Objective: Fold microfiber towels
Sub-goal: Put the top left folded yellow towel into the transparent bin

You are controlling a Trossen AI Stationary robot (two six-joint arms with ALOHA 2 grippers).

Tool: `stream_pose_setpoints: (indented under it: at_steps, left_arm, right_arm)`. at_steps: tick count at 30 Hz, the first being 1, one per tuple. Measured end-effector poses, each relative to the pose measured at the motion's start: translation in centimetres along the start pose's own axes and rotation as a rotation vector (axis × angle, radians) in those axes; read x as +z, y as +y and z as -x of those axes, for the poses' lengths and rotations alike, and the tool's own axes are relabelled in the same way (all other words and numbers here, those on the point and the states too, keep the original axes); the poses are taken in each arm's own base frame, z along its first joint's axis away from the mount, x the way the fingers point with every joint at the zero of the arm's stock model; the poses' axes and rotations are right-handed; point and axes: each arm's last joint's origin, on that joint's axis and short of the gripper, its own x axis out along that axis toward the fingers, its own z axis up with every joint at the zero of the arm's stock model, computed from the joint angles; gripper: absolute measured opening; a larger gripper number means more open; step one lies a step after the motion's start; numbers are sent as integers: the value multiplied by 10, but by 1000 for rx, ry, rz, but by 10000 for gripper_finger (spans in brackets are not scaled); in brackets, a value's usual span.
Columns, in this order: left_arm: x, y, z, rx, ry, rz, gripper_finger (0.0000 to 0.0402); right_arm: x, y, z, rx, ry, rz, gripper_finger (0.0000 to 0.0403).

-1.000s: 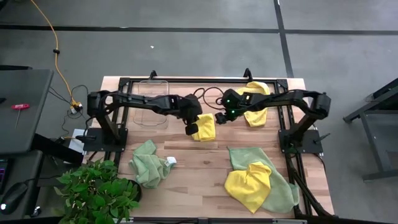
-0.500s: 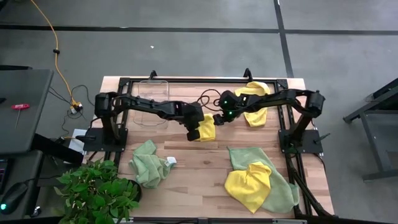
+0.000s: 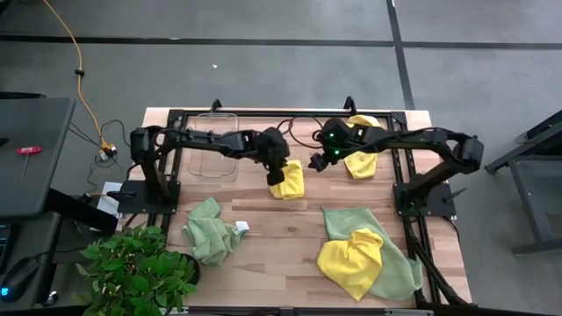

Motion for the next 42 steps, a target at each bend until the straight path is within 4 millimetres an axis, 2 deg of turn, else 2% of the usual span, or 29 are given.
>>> stream_pose_setpoints:
  at_steps: [8, 10, 15, 18, 20, 30, 42]
  left_arm:
    - [25, 16, -7, -35, 30, 52, 210]
    - [25, 19, -13, -39, 101, 72, 244]
    - [28, 30, -31, -79, 207, 101, 299]
    - [23, 34, -49, -129, 244, 138, 306]
    - [21, 34, -52, -137, 258, 131, 304]
    - [21, 29, -51, -150, 275, 41, 294]
    - [17, 15, -54, -66, 342, -21, 294]
  right_arm:
    - [-3, 5, 19, -20, -34, -12, 224]
    - [-3, 5, 21, -21, -31, -19, 224]
    - [-4, 4, 20, -32, -32, -25, 224]
    - [-4, 4, 20, -41, -36, -26, 224]
    - [-4, 4, 20, -43, -36, -26, 224]
    - [-4, 5, 20, -66, -50, -19, 224]
    - [-4, 4, 20, -82, -61, -11, 224]
